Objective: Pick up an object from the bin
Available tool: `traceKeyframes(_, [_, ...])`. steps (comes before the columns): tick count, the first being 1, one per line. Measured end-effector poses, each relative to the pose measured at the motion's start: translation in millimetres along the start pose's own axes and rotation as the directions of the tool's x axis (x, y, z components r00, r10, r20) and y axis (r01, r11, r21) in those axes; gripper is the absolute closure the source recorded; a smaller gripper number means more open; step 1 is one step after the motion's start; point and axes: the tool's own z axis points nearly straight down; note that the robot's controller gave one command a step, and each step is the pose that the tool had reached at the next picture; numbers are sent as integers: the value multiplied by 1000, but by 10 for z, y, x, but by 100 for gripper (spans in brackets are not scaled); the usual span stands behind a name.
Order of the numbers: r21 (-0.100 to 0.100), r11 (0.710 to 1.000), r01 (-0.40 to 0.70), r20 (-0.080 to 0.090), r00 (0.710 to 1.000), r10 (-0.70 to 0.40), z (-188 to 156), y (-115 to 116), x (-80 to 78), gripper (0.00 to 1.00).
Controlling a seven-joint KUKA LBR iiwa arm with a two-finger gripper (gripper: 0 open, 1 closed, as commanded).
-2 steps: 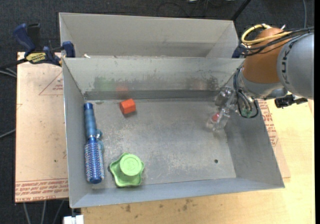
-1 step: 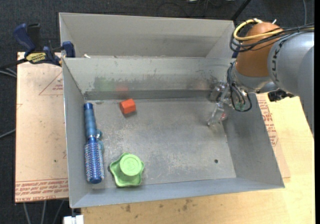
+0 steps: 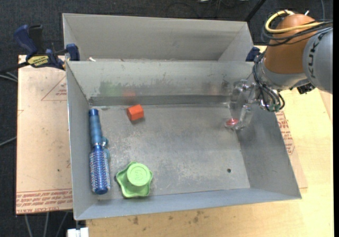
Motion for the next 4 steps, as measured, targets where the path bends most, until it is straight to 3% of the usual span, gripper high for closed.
traceKeyframes(1, [-1, 976, -218, -9, 976, 218, 457, 28, -26, 0])
traceKeyframes(2, [-3, 976, -217, -7, 976, 217, 444, 36, -35, 100])
traceKeyframes(3, [-1, 976, -217, -8, 976, 217, 445, 28, -32, 0])
traceKeyframes(4, [0, 976, -217, -7, 976, 217, 444, 26, -34, 100])
